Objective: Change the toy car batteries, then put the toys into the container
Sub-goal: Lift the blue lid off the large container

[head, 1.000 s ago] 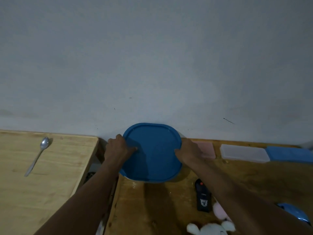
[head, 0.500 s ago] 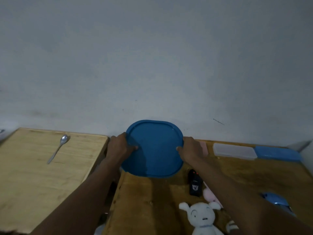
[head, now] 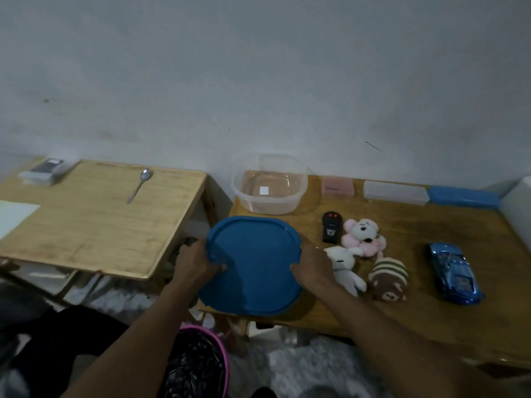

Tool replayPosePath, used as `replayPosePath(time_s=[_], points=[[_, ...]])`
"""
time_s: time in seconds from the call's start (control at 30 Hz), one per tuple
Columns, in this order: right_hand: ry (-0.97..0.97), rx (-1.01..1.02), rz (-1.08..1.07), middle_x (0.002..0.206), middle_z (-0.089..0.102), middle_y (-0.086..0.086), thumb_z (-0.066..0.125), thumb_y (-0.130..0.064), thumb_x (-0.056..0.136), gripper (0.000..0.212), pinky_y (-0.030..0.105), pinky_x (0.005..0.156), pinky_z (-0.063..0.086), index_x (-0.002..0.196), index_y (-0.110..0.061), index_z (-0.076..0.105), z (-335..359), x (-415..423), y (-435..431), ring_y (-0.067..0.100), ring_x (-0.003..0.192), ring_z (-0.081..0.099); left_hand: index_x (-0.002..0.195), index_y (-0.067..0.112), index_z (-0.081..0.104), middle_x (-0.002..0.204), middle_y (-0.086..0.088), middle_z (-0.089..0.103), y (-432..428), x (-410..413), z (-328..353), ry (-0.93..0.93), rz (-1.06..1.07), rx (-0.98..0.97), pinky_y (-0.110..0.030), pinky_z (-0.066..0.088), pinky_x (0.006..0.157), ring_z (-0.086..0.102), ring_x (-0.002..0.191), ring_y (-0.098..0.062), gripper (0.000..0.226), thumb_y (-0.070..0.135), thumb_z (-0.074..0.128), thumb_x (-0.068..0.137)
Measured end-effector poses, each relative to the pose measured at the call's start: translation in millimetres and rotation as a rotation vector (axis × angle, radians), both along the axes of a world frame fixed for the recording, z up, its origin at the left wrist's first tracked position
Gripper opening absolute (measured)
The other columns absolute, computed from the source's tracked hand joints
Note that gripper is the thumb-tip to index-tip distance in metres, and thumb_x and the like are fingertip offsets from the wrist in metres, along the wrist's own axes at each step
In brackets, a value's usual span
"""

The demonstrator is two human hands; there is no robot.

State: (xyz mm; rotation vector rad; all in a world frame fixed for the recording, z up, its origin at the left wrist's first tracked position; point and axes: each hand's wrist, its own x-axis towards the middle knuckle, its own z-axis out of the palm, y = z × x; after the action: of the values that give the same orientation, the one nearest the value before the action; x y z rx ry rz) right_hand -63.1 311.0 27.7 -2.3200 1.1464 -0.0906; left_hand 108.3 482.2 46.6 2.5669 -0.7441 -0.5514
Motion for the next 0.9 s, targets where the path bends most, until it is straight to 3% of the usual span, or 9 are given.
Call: replayPosePath(time_s=[0.1, 0.23, 0.33, 0.47, 0.6, 0.9], points=[[0.073, 0.023, -0.02, 0.107, 0.064, 0.01, 0.06, -0.02, 0.089, 0.02, 0.03, 0.07, 0.051, 0.107, -0.011, 0.058, -21, 2, 11, 0.024, 0.093, 0.062, 0.12, 0.017, 0.058, 0.108, -0.007, 0.069, 9, 1, -14, -0.005, -0.019, 0.001, -0.044, 0.054, 0.088, 0.061, 0.105, -0.032, 0.06, 0.039, 0.076, 0.067], [0.153, 0.005, -0.033, 0.101, 0.067, 0.008, 0.056, -0.014, 0.091, 0.008, 0.032, 0.07, 0.054, 0.097, -0.011, 0.06, -43, 3, 19, 0.022, 0.087, 0.064, 0.127, 0.013, 0.05, 0.118, -0.013, 0.061, 8, 1, -31, 0.042, -0.016, 0.025, -0.042, 0.045, 0.092, 0.046, 0.117, -0.036, 0.061, 0.029, 0.076, 0.075], [0.2, -0.023, -0.03, 0.099, 0.066, 0.009, 0.056, -0.012, 0.09, 0.004, 0.032, 0.069, 0.054, 0.087, -0.011, 0.056, -58, 5, 23, 0.021, 0.085, 0.064, 0.137, 0.015, 0.04, 0.126, -0.017, 0.054, 8, 6, -47, 0.086, -0.019, 0.053, -0.044, 0.044, 0.094, 0.042, 0.12, -0.037, 0.075, 0.035, 0.077, 0.076], [0.23, -0.081, -0.023, 0.104, 0.062, 0.01, 0.055, -0.01, 0.089, 0.016, 0.031, 0.068, 0.052, 0.105, -0.008, 0.056, -64, 7, 28, 0.022, 0.089, 0.061, 0.144, 0.017, 0.031, 0.132, -0.02, 0.041, 9, 10, -62, 0.136, -0.004, 0.06, -0.047, 0.044, 0.098, 0.046, 0.119, -0.039, 0.083, 0.036, 0.077, 0.077], [0.205, -0.093, -0.056, 0.107, 0.058, 0.013, 0.054, -0.002, 0.087, 0.024, 0.035, 0.073, 0.053, 0.111, -0.007, 0.053, -64, 8, 29, 0.024, 0.09, 0.059, 0.144, 0.014, 0.031, 0.133, -0.021, 0.038, 7, 10, -67, 0.135, -0.022, 0.038, -0.049, 0.045, 0.101, 0.047, 0.118, -0.041, 0.082, 0.034, 0.076, 0.078], [0.243, -0.089, -0.059, 0.116, 0.055, 0.016, 0.054, -0.006, 0.09, 0.03, 0.034, 0.077, 0.05, 0.12, -0.006, 0.05, -58, 9, 28, 0.027, 0.098, 0.06, 0.14, 0.011, 0.029, 0.132, -0.021, 0.037, 4, 11, -68, 0.139, -0.07, 0.057, -0.05, 0.045, 0.1, 0.046, 0.117, -0.042, 0.078, 0.036, 0.074, 0.08]])
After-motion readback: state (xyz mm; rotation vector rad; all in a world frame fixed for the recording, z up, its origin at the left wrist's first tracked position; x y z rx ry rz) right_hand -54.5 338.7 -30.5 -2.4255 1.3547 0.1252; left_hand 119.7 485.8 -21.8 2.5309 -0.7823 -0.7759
